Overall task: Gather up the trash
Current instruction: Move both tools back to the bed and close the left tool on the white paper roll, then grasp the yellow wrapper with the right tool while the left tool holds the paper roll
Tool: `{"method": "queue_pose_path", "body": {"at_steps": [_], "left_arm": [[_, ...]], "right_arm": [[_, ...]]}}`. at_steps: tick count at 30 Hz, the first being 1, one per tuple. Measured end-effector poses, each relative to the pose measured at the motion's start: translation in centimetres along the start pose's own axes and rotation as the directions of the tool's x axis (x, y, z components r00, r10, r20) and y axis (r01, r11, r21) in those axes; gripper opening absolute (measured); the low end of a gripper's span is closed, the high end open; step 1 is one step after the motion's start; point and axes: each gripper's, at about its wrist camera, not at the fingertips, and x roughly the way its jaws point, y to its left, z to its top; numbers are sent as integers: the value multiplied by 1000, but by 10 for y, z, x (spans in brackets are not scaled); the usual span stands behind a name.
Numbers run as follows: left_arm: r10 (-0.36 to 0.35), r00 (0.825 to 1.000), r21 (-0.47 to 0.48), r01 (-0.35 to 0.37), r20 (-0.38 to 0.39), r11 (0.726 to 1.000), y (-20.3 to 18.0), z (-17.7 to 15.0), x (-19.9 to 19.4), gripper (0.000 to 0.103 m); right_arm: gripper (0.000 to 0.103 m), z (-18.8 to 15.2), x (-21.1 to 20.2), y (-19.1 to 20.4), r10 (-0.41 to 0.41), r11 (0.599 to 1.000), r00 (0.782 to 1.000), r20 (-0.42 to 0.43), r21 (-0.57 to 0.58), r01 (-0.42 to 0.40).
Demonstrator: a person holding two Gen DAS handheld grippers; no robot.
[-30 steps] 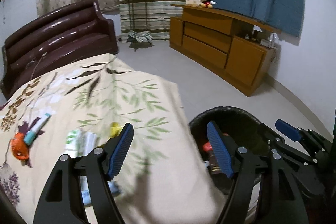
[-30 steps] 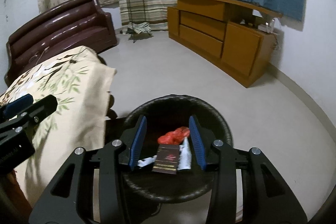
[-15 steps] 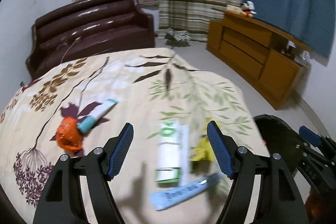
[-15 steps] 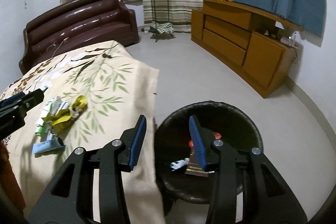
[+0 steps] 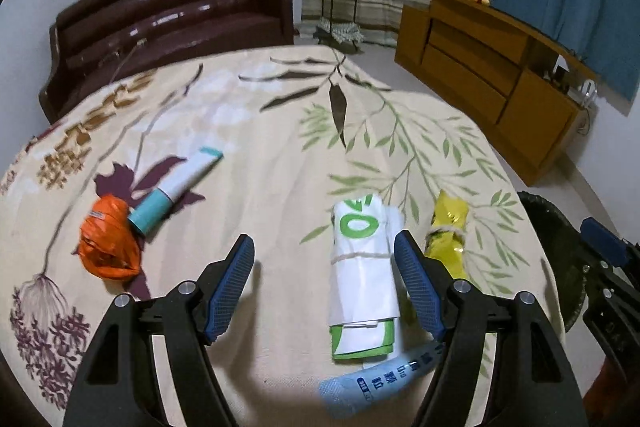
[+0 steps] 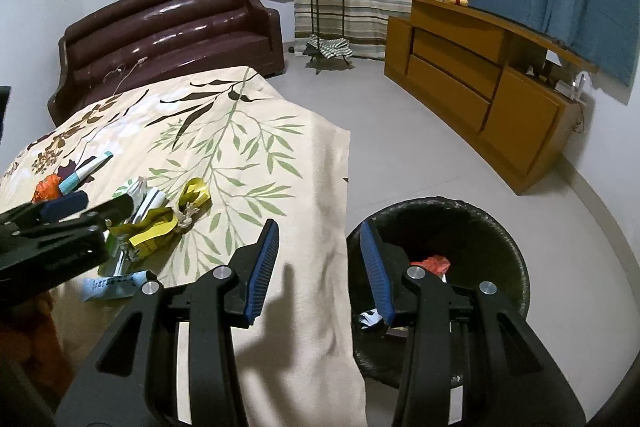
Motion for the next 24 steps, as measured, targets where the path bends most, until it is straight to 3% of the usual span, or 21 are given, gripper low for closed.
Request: {"method": "queue_pose_path", "body": {"at_steps": [4,9,16,24], "left_arm": [[-43,999,-3,43,-11,999,4,-2,3,60],[-130,991,12,130,-13,991,0,-4,2,31],[-137,991,4,137,9,991,11,-5,-6,30],[-80,995,-15,81,57,997,43,-3,-23,30]], "right_arm": [[42,1,4,6,-1,1000,1000,-11,-8,1],[42,2,6,15,1,1000,1000,-15,-20,-1],[42,5,8,34,15,999,1000,-18,-42,-15],[42,14,6,60,56,996,998,-9,-66,-56]]}}
